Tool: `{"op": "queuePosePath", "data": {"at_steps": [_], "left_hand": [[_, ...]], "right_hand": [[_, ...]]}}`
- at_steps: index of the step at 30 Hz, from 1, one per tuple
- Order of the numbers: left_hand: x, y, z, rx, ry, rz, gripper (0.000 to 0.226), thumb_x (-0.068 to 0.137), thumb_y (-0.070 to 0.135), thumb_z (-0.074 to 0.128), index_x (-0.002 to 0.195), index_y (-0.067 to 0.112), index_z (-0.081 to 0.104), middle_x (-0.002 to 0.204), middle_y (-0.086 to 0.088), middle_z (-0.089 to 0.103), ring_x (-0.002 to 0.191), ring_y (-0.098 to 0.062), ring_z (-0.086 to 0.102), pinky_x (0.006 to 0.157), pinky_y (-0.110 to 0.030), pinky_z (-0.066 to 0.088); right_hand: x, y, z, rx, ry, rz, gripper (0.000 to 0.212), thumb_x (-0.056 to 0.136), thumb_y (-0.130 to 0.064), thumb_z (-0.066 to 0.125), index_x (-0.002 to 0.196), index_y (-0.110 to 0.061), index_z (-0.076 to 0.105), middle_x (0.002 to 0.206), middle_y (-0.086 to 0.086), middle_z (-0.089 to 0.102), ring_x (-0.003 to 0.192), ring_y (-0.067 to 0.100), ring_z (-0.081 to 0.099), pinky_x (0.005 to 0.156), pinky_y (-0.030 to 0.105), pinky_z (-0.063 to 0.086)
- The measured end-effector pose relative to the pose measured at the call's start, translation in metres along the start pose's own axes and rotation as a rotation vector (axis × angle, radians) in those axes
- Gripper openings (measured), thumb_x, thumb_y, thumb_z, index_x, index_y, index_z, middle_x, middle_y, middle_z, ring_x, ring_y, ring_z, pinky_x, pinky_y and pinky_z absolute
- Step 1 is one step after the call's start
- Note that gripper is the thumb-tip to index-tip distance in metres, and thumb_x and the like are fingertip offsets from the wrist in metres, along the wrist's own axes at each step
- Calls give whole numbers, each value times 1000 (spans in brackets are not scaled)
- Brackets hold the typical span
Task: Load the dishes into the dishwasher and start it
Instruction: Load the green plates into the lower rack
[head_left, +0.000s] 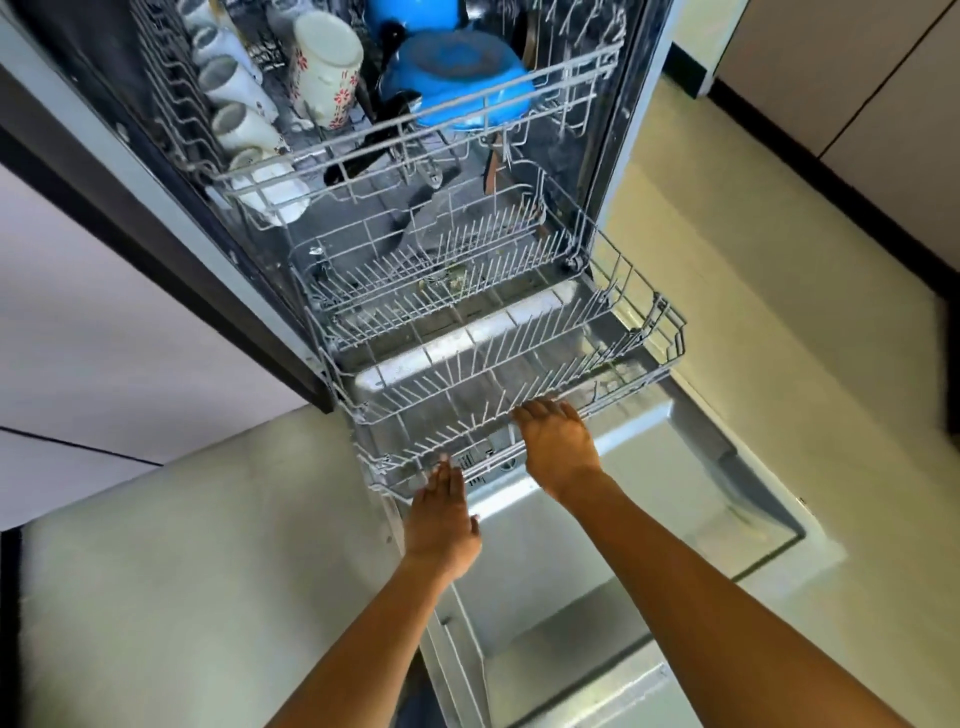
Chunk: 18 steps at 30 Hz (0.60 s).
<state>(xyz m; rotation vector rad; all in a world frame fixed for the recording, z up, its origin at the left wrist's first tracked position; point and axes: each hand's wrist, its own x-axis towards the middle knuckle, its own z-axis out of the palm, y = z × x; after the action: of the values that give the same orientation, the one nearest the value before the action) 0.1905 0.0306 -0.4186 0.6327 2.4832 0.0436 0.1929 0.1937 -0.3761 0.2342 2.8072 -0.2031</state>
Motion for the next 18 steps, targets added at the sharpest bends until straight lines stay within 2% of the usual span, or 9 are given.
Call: {"op": "queuePosePath", "data": {"at_steps": [7, 18], "left_hand": [[-20, 7, 10, 5, -31, 13, 69, 101, 35, 34, 151, 7, -5, 158, -12, -13, 146, -23, -5, 118, -33, 4], [-31, 15, 21, -46, -27, -11, 71, 100, 38, 35, 151, 8, -4, 158, -10, -14, 146, -22, -5, 118, -32, 2]], "right_hand": [[-25, 6, 7, -6, -79, 2, 70, 88, -5, 45, 149, -16, 13, 157, 2, 12, 145, 20, 6, 118, 39, 8], [-40, -1, 16, 56, -4, 96, 60, 89, -6, 45, 144, -15, 26, 152, 2, 26, 143, 18, 13, 118, 33, 9]]}}
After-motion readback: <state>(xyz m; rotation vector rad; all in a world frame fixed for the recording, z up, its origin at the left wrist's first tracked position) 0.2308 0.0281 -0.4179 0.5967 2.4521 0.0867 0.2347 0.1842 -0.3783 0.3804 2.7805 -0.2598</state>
